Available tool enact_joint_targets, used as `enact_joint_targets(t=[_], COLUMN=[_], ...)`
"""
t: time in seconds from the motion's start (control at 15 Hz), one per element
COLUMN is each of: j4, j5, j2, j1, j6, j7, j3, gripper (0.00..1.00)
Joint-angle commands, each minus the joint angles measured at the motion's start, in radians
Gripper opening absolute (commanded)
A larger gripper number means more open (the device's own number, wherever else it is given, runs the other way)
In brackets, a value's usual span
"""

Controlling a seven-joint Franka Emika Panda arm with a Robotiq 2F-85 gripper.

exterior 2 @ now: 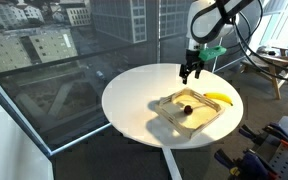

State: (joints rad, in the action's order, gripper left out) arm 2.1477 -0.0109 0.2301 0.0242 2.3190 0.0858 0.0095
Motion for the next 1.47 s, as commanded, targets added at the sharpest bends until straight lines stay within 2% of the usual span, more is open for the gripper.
enact_joint_targets(t=[0.0,0.07,1.4], j4=[0.006,-0.001,0.004], j5=[-0.027,0.0,-0.006], j2=[-0.004,0.004,0.007], j1=[0.01,0.001,0.004], j6=[0.018,0.002,0.016], j7=[0.035,0.003,0.009], j3=[-0.009,-0.002,-0.003], gripper=[1.0,1.0,1.0])
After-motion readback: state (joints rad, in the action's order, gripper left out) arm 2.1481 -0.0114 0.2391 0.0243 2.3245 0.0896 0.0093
